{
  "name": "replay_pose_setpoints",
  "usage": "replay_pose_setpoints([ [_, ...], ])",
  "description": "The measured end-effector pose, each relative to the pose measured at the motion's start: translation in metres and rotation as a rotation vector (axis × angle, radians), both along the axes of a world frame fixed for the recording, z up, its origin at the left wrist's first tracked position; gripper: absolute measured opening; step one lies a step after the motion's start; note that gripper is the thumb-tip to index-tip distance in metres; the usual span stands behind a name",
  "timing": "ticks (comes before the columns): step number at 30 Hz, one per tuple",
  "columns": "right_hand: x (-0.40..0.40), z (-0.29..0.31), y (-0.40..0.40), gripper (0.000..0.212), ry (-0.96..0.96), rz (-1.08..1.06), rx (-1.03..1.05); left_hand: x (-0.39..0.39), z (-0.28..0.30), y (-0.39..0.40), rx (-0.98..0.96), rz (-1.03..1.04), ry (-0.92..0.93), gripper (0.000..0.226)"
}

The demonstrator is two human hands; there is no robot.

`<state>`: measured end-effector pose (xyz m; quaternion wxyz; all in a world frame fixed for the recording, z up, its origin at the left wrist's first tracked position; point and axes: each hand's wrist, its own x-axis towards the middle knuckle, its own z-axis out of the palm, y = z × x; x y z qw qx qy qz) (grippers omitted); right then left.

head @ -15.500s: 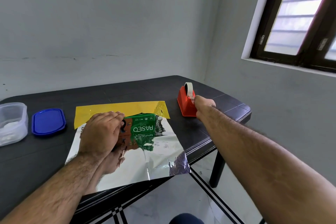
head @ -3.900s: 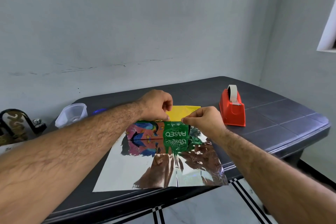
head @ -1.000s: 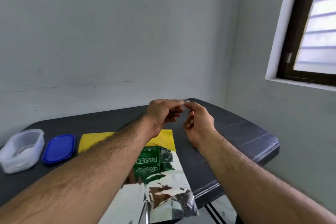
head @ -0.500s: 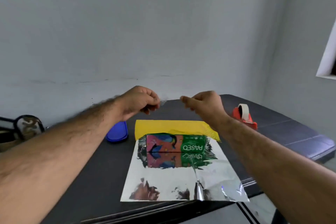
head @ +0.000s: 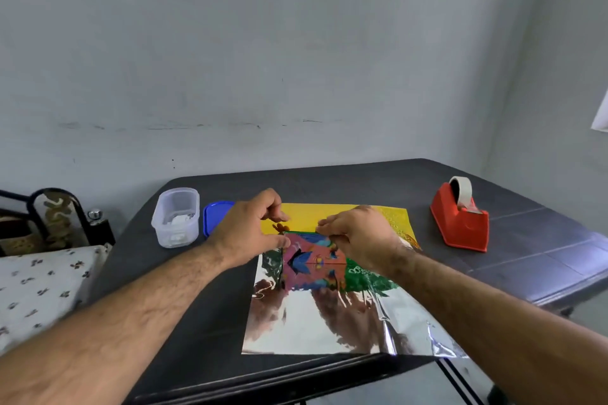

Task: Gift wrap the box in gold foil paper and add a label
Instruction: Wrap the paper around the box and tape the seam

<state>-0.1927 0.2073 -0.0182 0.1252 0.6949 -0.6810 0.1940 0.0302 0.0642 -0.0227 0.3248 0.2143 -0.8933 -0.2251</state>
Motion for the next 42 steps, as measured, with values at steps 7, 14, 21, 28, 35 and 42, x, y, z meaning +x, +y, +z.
replay_pose_setpoints([
  [7,-0.003,0.007,-0.003,0.016,-0.184,0.030,0.008,0.003,-0.018,-0.004,-0.152,0.009,0.086,0.044],
  [14,-0.004,0.036,-0.038,0.024,-0.309,0.072,0.303,0.000,-0.023,-0.006,-0.157,0.023,0.108,0.041],
  [21,-0.011,0.049,-0.068,0.038,-0.306,0.210,0.499,0.012,-0.005,-0.004,0.105,-0.021,0.052,0.043],
  [28,-0.021,0.036,-0.069,0.033,-0.420,0.239,0.534,0.016,0.024,-0.008,0.570,-0.152,0.095,0.025],
  [35,-0.002,0.005,-0.034,0.046,-0.137,0.237,0.189,0.002,0.036,-0.013,0.467,-0.133,0.101,0.023],
  [42,0.027,-0.040,-0.008,0.073,0.078,0.075,0.063,0.005,0.015,-0.012,0.218,-0.088,-0.066,0.050],
])
